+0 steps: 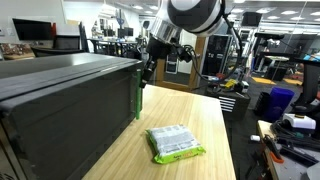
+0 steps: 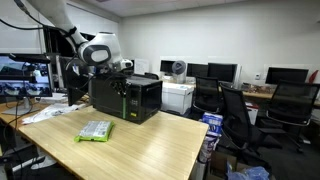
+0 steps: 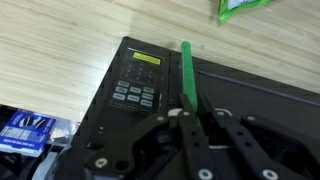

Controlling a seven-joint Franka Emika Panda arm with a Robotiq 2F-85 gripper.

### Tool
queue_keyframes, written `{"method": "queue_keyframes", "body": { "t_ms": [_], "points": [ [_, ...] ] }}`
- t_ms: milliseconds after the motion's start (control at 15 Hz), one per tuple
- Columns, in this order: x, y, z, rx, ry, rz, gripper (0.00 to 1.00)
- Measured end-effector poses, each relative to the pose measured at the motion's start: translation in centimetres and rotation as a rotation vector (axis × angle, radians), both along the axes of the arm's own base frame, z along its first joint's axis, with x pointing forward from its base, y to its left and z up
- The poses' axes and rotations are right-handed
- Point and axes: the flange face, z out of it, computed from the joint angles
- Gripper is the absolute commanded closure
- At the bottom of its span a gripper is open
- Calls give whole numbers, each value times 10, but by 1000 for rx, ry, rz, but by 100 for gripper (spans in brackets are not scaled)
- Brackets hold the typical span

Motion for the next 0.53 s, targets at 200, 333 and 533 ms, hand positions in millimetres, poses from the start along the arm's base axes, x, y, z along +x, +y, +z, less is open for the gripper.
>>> {"method": "queue_keyframes", "body": {
  "t_ms": [200,333,533],
  "points": [
    [-2,-2,-4,-9,-1,31,68],
    [-2,-1,-8,-12,-2,41,57],
    [0,3,-11,-10,-3,43,38]
  ]
}}
